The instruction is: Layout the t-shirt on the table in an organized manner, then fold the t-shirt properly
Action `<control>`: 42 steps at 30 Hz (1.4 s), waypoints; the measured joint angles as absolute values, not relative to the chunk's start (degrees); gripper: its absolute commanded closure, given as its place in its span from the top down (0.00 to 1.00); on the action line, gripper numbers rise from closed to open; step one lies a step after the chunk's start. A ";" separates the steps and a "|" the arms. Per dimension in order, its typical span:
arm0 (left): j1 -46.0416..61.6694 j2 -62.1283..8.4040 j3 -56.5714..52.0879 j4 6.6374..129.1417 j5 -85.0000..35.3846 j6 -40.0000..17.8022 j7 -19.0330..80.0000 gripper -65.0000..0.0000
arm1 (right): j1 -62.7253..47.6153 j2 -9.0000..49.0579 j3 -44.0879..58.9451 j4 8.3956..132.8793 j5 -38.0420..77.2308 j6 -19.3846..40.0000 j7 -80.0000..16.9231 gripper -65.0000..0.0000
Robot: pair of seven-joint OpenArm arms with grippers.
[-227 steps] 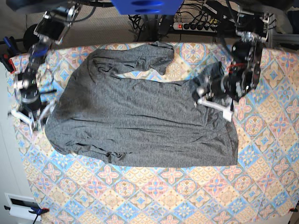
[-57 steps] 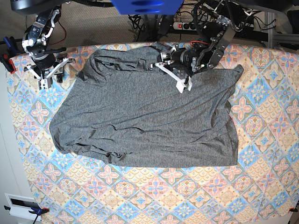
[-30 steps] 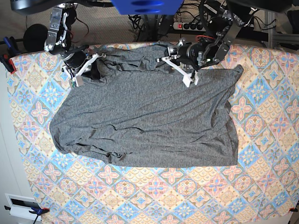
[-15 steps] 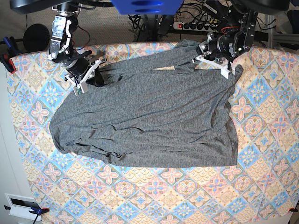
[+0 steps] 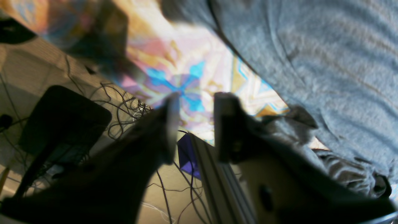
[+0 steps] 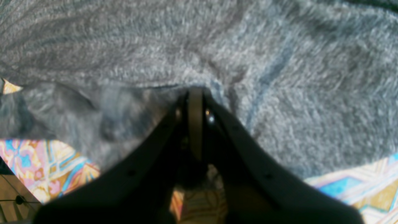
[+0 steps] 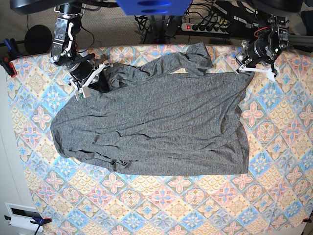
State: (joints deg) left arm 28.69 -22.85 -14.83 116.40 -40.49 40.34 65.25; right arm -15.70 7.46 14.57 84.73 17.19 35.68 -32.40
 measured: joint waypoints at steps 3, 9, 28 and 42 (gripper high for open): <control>28.27 -22.22 -14.76 116.36 -41.80 40.21 66.00 0.48 | -15.70 7.44 14.59 84.73 17.19 35.68 -32.40 0.00; 29.76 -20.67 -23.20 116.31 -41.98 39.88 61.54 0.61 | -10.41 7.01 14.17 83.85 14.94 35.64 -36.36 0.00; 14.98 -17.91 -1.98 114.28 -57.82 40.07 73.71 0.62 | -10.79 6.83 14.06 83.79 15.03 34.35 -34.68 0.00; 13.93 -18.44 1.21 108.07 -53.49 40.07 76.60 0.62 | -10.79 6.85 14.00 83.79 15.03 34.35 -34.70 0.00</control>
